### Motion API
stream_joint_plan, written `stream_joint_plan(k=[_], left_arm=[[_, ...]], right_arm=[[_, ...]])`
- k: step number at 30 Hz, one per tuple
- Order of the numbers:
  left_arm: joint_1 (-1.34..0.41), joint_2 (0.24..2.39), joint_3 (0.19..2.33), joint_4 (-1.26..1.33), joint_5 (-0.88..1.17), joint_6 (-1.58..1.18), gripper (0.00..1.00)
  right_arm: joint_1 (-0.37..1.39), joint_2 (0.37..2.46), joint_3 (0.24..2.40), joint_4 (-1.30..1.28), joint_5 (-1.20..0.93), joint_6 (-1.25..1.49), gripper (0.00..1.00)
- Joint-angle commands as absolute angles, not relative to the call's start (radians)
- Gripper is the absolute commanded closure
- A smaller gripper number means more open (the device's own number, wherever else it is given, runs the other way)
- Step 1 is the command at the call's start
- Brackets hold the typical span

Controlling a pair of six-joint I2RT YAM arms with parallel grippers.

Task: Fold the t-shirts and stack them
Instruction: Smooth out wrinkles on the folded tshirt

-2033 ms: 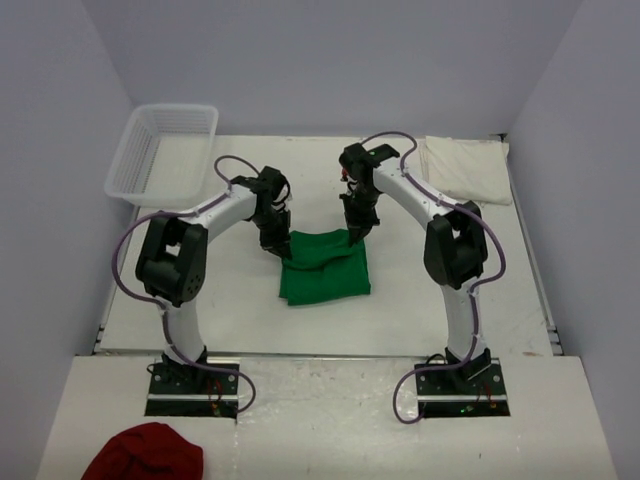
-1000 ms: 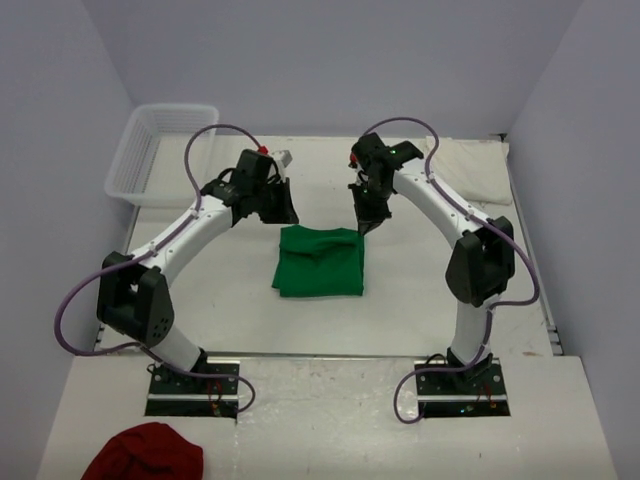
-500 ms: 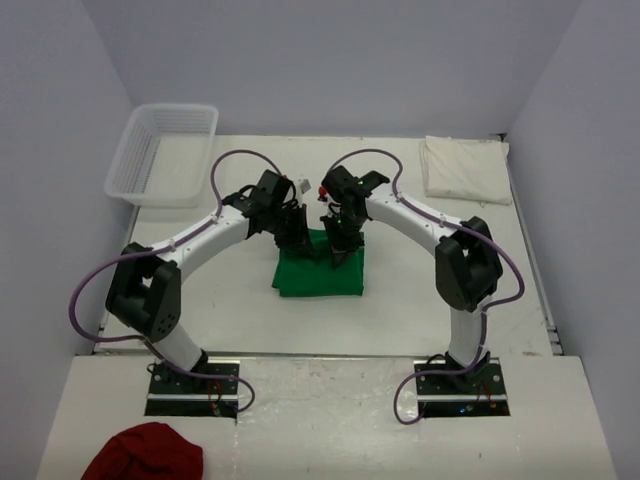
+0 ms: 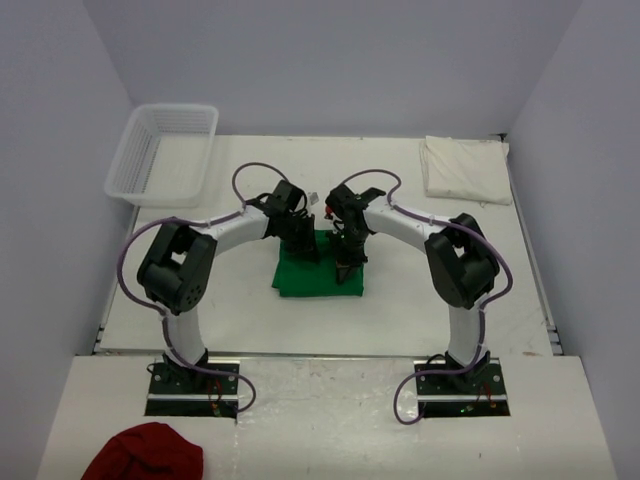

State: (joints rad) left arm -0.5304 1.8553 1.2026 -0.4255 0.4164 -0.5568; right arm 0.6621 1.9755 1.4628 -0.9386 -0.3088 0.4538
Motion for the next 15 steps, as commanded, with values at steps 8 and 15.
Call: stream_joint_plan(k=[8,15], left_arm=[[-0.451,2.042,1.385,-0.360,0.431,-0.456,1.00],[-0.336,2.095,1.541,-0.405,0.443,-0.437,1.00]], right_arm=[[0.663,2.043,1.471,-0.899,-0.319,0.477,1.00],[0.663,2.033,1.463,-0.911,-0.314,0.485,1.00]])
